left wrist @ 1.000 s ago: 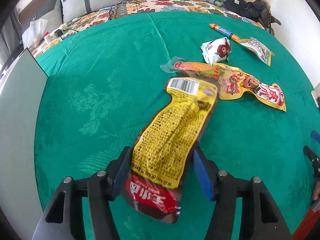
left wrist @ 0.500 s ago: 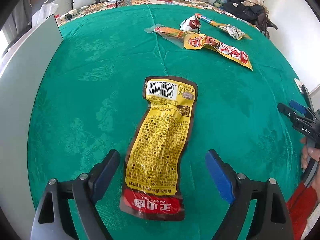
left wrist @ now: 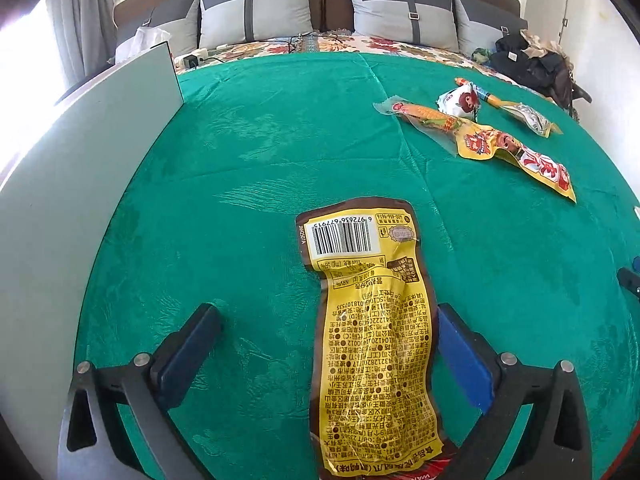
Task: Organize snacks
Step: 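Move the right tool over the long red-and-yellow snack bag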
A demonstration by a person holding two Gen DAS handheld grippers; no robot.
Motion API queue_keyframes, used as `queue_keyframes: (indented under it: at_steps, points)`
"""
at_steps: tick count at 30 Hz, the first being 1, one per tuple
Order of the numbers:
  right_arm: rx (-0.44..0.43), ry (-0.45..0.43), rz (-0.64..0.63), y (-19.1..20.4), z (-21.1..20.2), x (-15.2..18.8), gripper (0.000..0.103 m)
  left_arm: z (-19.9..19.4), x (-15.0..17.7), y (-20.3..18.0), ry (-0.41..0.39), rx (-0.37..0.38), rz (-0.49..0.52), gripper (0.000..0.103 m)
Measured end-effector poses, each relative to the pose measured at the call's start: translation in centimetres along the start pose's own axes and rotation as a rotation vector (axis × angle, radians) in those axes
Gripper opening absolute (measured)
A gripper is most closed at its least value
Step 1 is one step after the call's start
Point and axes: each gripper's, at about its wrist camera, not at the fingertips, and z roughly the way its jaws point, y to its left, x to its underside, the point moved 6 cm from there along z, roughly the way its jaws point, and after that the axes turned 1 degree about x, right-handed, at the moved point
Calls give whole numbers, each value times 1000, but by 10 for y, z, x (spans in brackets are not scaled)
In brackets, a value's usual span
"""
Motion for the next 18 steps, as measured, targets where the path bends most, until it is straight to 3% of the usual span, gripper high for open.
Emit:
queue_keyframes:
  at_steps: [18]
  points:
    - [1, 1, 0, 0, 0, 0, 94, 0, -1, 0, -5, -9, -9, 103]
